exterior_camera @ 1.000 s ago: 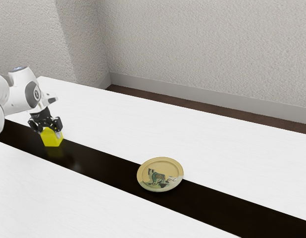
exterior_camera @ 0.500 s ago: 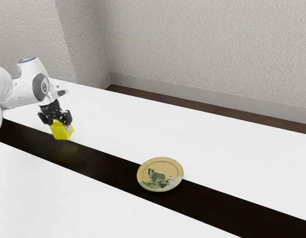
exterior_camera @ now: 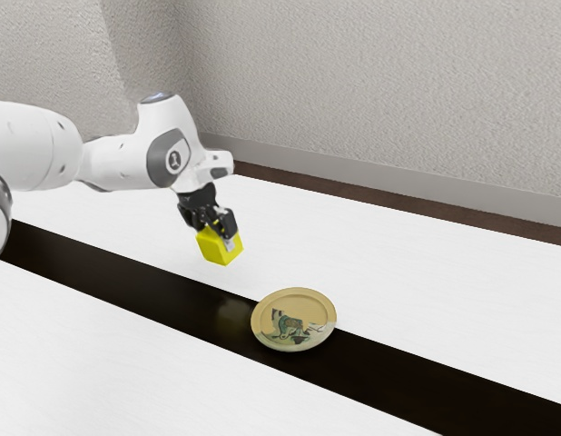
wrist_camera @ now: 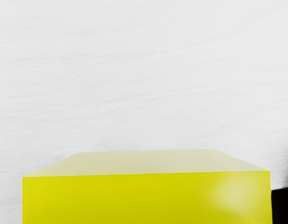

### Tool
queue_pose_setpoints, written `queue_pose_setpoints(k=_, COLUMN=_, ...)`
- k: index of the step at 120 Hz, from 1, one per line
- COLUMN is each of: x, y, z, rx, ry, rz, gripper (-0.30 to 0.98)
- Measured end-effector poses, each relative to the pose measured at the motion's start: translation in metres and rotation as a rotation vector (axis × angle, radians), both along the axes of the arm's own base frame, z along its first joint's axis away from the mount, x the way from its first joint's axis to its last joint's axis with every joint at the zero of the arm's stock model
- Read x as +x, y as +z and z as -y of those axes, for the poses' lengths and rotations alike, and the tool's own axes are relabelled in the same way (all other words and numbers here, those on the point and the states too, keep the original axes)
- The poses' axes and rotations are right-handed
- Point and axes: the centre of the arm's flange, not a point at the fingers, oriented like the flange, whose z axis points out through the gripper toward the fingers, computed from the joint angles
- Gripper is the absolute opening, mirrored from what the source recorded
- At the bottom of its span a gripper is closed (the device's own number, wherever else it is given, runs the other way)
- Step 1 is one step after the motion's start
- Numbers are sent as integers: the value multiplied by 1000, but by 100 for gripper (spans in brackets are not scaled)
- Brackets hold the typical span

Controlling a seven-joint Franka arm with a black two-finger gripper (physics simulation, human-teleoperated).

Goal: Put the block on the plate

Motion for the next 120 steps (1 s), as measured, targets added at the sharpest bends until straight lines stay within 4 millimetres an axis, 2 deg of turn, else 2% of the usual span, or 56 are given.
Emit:
queue_pose_setpoints(k=26, x=-9, y=-5, z=85, rx=-33, ry=-124, rz=-18, gripper=36)
queue_pose_setpoints(k=37, x=-20, y=-18, z=121, rx=-45, ry=-177, rz=-45, gripper=36)
queue_pose_setpoints(k=53, x=-32, y=-32, z=160, rx=-55, ry=-236, rz=-72, gripper=36)
queue_pose_setpoints(k=68, x=-32, y=-48, z=171, rx=-57, ry=-247, rz=-82, gripper=36)
queue_pose_setpoints(k=76, x=-31, y=-53, z=173, rx=-56, ry=-251, rz=-82, gripper=41)
queue_pose_setpoints(k=98, x=-30, y=-51, z=175, rx=-57, ry=-260, rz=-71, gripper=56)
queue_pose_setpoints(k=108, x=-30, y=-27, z=173, rx=-55, ry=-263, rz=-42, gripper=60)
queue_pose_setpoints(k=120, x=-33, y=17, z=169, rx=-38, ry=-278, rz=2, gripper=63)
